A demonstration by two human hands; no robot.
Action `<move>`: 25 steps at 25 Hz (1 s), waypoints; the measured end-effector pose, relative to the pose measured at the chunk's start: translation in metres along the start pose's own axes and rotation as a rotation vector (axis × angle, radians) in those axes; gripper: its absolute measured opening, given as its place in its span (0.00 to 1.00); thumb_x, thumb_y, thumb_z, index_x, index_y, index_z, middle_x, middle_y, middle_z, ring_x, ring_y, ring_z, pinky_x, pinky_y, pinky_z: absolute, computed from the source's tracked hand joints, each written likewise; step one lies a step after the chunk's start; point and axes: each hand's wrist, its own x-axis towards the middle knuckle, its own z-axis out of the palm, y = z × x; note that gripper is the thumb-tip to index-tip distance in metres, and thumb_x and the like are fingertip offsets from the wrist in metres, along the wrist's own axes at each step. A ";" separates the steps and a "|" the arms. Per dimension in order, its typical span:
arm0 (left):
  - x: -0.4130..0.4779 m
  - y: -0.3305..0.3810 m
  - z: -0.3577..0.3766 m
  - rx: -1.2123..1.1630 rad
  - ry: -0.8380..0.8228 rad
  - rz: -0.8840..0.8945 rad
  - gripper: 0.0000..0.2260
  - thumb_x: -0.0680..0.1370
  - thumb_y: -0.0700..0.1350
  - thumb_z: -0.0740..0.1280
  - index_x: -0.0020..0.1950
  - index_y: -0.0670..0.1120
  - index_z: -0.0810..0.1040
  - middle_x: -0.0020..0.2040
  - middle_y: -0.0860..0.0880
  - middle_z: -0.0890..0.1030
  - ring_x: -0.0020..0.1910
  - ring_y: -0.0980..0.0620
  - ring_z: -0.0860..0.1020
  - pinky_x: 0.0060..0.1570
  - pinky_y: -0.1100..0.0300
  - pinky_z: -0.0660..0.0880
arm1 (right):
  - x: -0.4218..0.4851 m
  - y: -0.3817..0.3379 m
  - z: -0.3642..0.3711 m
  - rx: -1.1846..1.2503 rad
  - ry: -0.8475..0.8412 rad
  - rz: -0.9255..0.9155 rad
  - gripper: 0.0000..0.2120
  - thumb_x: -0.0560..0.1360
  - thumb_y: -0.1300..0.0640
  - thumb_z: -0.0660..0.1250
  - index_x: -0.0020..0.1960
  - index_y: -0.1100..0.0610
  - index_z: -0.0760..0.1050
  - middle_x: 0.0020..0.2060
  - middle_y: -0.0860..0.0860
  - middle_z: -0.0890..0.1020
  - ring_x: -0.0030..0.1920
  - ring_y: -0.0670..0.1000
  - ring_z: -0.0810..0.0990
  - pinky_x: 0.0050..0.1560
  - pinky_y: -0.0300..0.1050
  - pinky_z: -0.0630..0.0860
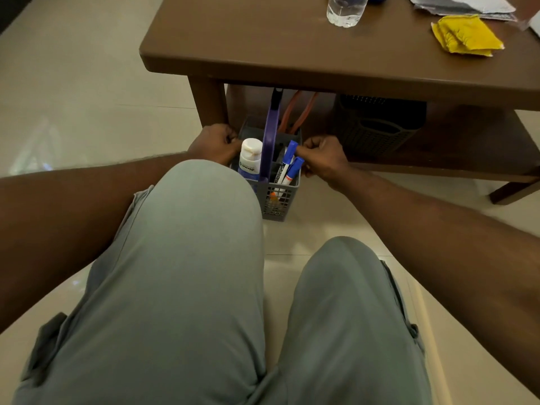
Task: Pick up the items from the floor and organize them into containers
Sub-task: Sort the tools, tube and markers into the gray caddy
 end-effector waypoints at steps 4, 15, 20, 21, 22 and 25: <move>-0.006 0.004 0.006 -0.021 0.004 -0.012 0.09 0.81 0.47 0.66 0.47 0.42 0.79 0.43 0.44 0.80 0.41 0.49 0.76 0.38 0.60 0.69 | -0.011 0.008 -0.002 0.028 0.032 -0.064 0.10 0.75 0.61 0.72 0.42 0.68 0.77 0.25 0.55 0.79 0.23 0.47 0.78 0.23 0.39 0.72; -0.020 0.007 -0.002 -0.009 -0.011 0.032 0.11 0.81 0.47 0.66 0.48 0.40 0.80 0.45 0.42 0.81 0.43 0.46 0.77 0.40 0.60 0.72 | -0.025 0.021 0.002 0.012 0.045 -0.130 0.12 0.77 0.58 0.71 0.42 0.67 0.76 0.34 0.63 0.84 0.30 0.52 0.84 0.26 0.40 0.76; -0.025 0.011 0.010 -0.021 0.017 0.014 0.09 0.81 0.46 0.66 0.47 0.40 0.78 0.45 0.42 0.81 0.42 0.49 0.75 0.37 0.63 0.69 | -0.028 0.022 -0.004 0.002 0.074 -0.133 0.12 0.76 0.59 0.72 0.42 0.69 0.76 0.34 0.62 0.84 0.29 0.50 0.83 0.27 0.39 0.76; -0.026 0.010 0.013 -0.027 0.022 0.007 0.09 0.81 0.46 0.66 0.46 0.41 0.78 0.45 0.42 0.81 0.42 0.49 0.75 0.37 0.63 0.68 | -0.028 0.024 -0.005 0.000 0.079 -0.134 0.13 0.76 0.59 0.71 0.43 0.69 0.76 0.34 0.62 0.83 0.29 0.49 0.83 0.27 0.38 0.76; -0.026 0.009 0.016 -0.033 0.034 0.004 0.09 0.81 0.47 0.66 0.46 0.42 0.78 0.44 0.43 0.80 0.41 0.50 0.75 0.36 0.63 0.68 | -0.026 0.027 -0.005 -0.004 0.084 -0.134 0.13 0.76 0.59 0.71 0.43 0.70 0.76 0.34 0.62 0.83 0.30 0.48 0.83 0.28 0.38 0.76; -0.027 0.005 0.022 -0.036 0.063 0.009 0.10 0.81 0.47 0.65 0.45 0.43 0.78 0.43 0.46 0.79 0.38 0.53 0.73 0.35 0.64 0.66 | -0.022 0.038 0.000 0.015 0.094 -0.155 0.12 0.76 0.54 0.69 0.43 0.64 0.76 0.38 0.61 0.82 0.35 0.49 0.82 0.33 0.43 0.77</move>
